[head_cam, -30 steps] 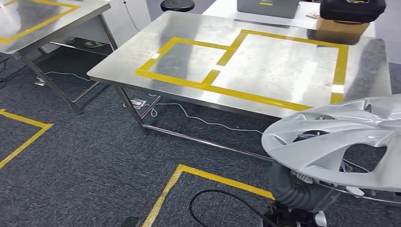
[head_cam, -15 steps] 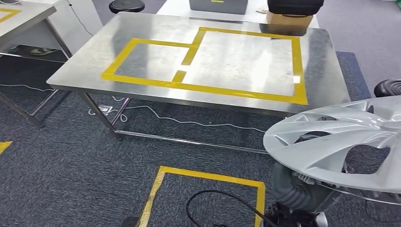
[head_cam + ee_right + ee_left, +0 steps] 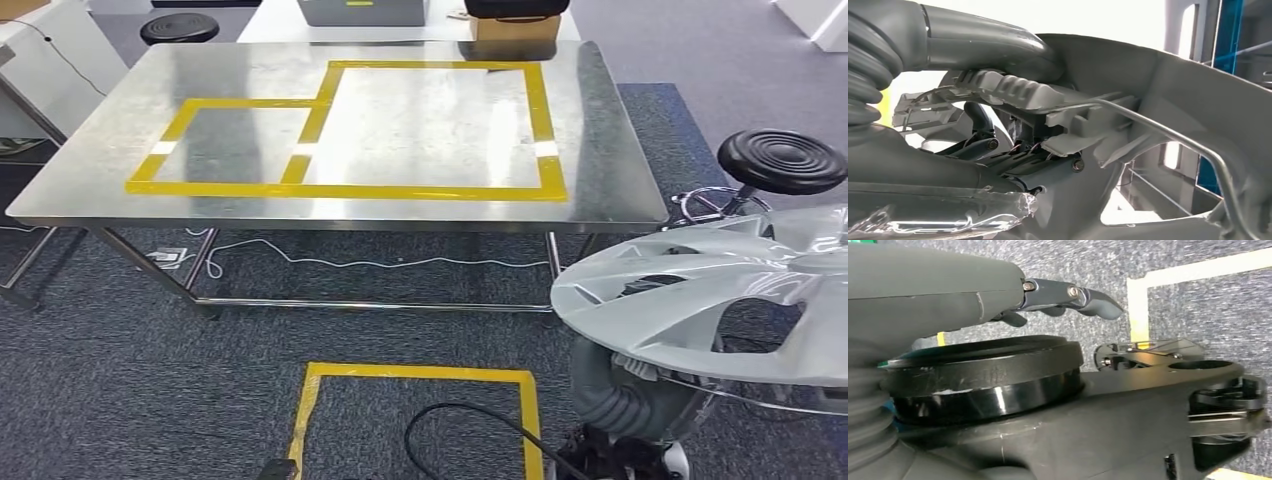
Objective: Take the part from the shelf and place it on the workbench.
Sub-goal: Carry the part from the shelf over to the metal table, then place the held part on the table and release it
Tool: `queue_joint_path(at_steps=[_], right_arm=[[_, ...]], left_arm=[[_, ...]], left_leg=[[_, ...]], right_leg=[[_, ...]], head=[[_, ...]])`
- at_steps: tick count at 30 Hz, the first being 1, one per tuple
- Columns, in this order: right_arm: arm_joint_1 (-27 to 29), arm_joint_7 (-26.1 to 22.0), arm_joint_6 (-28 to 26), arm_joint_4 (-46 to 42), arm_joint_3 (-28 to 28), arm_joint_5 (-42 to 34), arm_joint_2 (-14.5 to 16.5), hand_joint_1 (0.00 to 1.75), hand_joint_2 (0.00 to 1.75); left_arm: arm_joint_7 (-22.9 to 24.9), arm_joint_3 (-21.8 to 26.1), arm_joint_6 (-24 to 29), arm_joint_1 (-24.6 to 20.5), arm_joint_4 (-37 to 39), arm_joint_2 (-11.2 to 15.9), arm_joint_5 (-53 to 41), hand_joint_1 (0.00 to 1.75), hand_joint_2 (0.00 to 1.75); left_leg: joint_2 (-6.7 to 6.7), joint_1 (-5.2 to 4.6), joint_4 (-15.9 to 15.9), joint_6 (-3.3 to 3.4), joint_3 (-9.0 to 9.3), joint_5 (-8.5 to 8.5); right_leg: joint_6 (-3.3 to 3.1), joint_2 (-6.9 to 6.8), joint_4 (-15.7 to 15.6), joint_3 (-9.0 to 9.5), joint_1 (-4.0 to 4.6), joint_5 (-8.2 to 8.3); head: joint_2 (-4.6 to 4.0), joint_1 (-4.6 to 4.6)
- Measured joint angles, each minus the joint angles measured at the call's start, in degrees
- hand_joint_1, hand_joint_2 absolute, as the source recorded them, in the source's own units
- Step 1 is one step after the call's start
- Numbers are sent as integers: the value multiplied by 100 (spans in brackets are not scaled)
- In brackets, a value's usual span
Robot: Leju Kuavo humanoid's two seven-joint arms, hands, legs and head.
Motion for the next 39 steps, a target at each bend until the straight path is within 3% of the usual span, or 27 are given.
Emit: queue_joint_path(at_steps=[2,3,5,8,10,12,13,14,15,17,19,22,24,25,27,28,29,30,31,33,34,36,39], right_arm=[[-21,218,0,42,-24,118,12,175,175],[-43,353,-1,83,-51,182,25,175,175],[-86,488,-2,195,-104,211,65,175,175],[-127,433,-4,311,-121,124,114,175,175],[-162,415,-7,340,-123,111,134,175,175],[-187,400,-9,362,-129,114,145,175,175],[-189,393,-9,374,-135,125,149,175,175],[-186,382,-9,387,-149,146,159,175,175],[-183,368,-9,398,-168,176,176,175,175],[-187,339,-9,410,-214,232,221,175,175],[-197,325,-9,417,-243,254,259,175,175],[-189,321,-9,423,-272,256,298,175,175],[-188,318,-9,424,-289,259,326,175,175],[-187,308,-9,424,-298,271,343,175,175],[-168,258,-9,424,-321,318,370,175,175],[-152,222,-9,424,-335,349,377,175,175],[-134,188,-9,424,-348,382,380,175,175],[-120,162,-9,424,-358,416,381,175,175],[-109,143,-9,424,-367,455,382,175,175],[-100,113,-9,423,-380,530,384,175,175],[-99,99,-9,422,-387,561,384,175,175],[-96,79,-9,420,-396,610,384,175,175],[-94,64,-9,416,-397,646,384,175,175]], left_arm=[[-24,23,-11,-9,0,-1,52,0,175],[-39,49,-32,-17,0,-3,92,0,175],[-46,109,-145,-31,0,-9,178,0,175],[-16,201,-364,-36,0,-13,297,0,175],[-15,264,-451,-38,0,-16,358,0,175],[-15,316,-493,-36,0,-16,389,0,175],[-14,343,-517,-34,0,-16,397,0,175],[-10,367,-547,-32,0,-15,405,0,175],[-5,384,-582,-31,0,-16,411,0,175],[2,400,-634,-30,0,-18,420,0,175],[2,415,-650,-28,0,-19,426,0,175],[2,430,-654,-28,0,-17,437,0,175],[-5,441,-654,-30,0,-16,440,0,175],[-38,454,-657,-31,0,-15,445,0,175],[-169,482,-672,-30,0,-10,454,0,175],[-255,491,-686,-26,0,-6,453,0,175],[-330,494,-701,-23,0,-2,443,0,175],[-394,495,-720,-20,0,2,433,0,175],[-448,495,-740,-19,0,7,422,0,175],[-520,496,-780,-22,0,13,409,0,175],[-549,496,-804,-25,0,14,405,0,175],[-618,496,-868,-23,0,13,403,0,175],[-774,499,-1044,-15,0,14,416,0,175]], left_leg=[[-16,14,-716,7,307,430],[-38,24,-1068,24,464,567],[-79,22,-1393,81,592,631],[-79,16,-1425,210,584,658],[-70,31,-1440,275,589,678],[-60,23,-1440,301,589,675],[-54,19,-1439,305,590,674],[-51,16,-1439,307,593,672],[-50,14,-1439,306,599,670],[-53,12,-1437,286,620,660],[-57,-12,-1423,236,624,647],[-50,-24,-1432,145,612,659],[-52,-16,-1321,82,560,553],[-55,-13,-1107,53,460,413],[-58,-8,-383,15,115,55],[-58,-6,-45,7,-52,-62],[-58,-6,137,6,-147,-76],[-58,-6,112,11,-141,16],[-58,-6,-126,21,-26,196],[-61,-6,-865,48,340,549],[-64,-4,-1160,72,482,637],[-71,-14,-1399,133,575,648],[-79,-7,-1435,251,581,630]], right_leg=[[29,67,7,7,2,-2],[56,99,19,-1,10,-5],[126,135,23,-27,24,5],[218,110,45,-67,2,-19],[257,39,446,-246,0,-270],[278,-10,1224,-586,3,-637],[281,-19,1528,-724,3,-737],[281,-22,1637,-770,4,-731],[274,-27,1501,-696,3,-614],[257,-61,750,-304,3,-266],[220,-89,155,9,11,-96],[125,-57,47,44,26,-78],[54,-43,31,42,10,-60],[24,-43,22,43,-1,-52],[-12,-43,22,32,0,-50],[-16,-41,23,28,2,-49],[-18,-36,23,26,3,-50],[-18,-28,24,27,3,-49],[-15,-18,24,31,2,-48],[13,5,36,30,15,-50],[39,16,45,18,27,-48],[107,31,43,-8,46,-37],[198,13,115,-58,27,-87]], head=[[0,-5],[0,-15],[0,-32],[0,-29],[0,5],[0,32],[0,31],[0,33],[0,32],[0,34],[0,28],[0,20],[0,9],[0,-4],[0,-31],[0,-32],[0,-33],[0,-33],[0,-34],[0,-40],[1,-41],[1,-45],[0,-27]])
